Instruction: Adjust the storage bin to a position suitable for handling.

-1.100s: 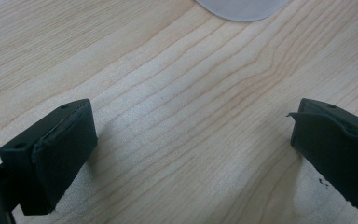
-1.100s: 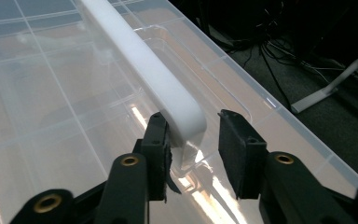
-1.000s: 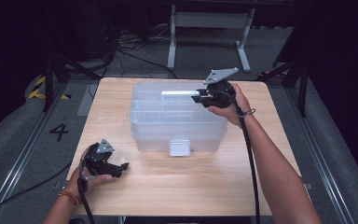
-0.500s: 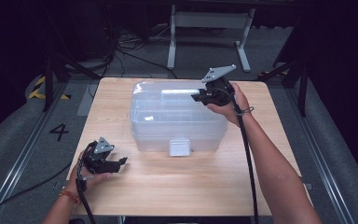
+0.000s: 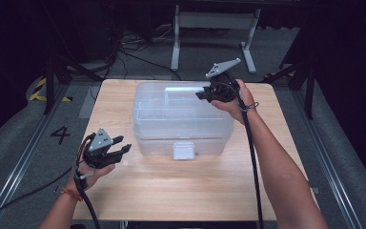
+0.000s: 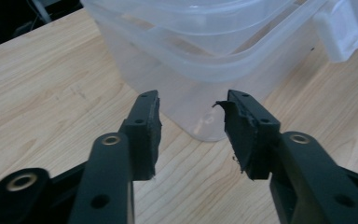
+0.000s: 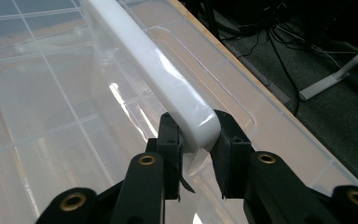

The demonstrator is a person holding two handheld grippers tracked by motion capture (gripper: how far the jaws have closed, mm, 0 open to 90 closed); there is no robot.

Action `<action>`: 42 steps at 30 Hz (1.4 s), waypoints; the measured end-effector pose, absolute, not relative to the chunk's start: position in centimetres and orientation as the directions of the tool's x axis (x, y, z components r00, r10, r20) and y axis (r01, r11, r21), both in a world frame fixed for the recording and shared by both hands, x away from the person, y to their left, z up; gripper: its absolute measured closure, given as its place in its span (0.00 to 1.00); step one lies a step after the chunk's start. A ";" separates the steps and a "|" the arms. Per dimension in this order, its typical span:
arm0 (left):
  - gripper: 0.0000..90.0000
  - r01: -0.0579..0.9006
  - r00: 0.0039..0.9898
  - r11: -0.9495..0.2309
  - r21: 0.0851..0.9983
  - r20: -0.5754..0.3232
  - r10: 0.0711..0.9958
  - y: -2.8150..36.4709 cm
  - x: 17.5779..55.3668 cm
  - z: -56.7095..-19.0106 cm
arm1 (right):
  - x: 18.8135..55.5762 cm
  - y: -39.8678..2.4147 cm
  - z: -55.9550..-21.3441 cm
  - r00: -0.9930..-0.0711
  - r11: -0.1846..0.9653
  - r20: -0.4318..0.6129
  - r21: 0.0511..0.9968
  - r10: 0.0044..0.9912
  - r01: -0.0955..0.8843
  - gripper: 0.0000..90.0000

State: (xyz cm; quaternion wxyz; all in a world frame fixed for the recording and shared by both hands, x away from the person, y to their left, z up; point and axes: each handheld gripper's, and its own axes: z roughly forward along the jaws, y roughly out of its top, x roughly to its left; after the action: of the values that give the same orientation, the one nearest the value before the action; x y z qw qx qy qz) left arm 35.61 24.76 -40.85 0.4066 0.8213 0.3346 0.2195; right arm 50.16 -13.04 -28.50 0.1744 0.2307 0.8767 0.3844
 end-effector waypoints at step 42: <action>0.97 0.334 0.701 -0.361 0.871 0.027 0.713 22.9 37.4 -40.2 | 50.5 -13.1 -28.1 -0.824 0.586 -0.122 0.760 0.553 0.281 0.82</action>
State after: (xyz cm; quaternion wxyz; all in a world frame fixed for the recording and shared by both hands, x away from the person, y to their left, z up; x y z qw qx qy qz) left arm 37.44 22.94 -40.22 0.4607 0.7990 0.3274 0.2055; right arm 50.53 -13.14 -28.14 0.1756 0.2388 0.8731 0.3872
